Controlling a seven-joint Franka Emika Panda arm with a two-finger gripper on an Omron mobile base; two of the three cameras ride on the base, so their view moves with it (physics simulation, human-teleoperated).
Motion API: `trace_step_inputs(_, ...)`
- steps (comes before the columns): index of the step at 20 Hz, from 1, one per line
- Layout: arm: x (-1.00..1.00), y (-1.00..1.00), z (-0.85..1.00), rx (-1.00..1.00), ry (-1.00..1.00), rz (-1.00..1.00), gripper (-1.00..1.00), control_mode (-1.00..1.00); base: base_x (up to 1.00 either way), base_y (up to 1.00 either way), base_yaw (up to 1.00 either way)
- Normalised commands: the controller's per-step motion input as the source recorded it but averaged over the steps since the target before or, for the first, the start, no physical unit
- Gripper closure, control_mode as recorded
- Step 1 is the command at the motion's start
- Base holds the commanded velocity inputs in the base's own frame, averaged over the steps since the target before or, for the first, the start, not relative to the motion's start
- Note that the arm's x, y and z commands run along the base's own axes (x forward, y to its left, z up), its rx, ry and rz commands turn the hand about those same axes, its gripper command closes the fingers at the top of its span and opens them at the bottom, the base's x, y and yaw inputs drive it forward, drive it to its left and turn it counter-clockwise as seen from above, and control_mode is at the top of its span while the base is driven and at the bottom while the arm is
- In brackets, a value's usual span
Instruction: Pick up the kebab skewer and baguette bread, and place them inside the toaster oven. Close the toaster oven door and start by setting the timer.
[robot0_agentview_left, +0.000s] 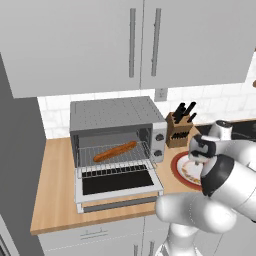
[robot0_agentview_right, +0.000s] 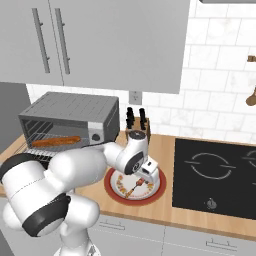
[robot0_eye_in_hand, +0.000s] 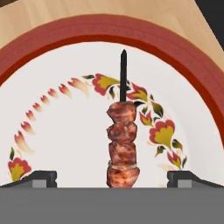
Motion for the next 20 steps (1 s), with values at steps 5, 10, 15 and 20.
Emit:
trace_step_inputs(5,0.0,-0.04,-0.27,0.0,0.0,0.0,-1.0,-1.0,0.0,0.0,0.0)
trace_step_inputs(10,0.0,-0.04,-0.23,0.0,0.0,0.0,-1.0,-1.0,0.0,0.0,0.0)
trace_step_inputs(15,0.03,0.0,-0.15,0.0,0.0,0.0,1.0,-1.0,0.0,0.0,0.0)
trace_step_inputs(20,0.0,0.0,-0.08,0.0,0.0,0.0,1.0,-1.0,0.0,0.0,0.0)
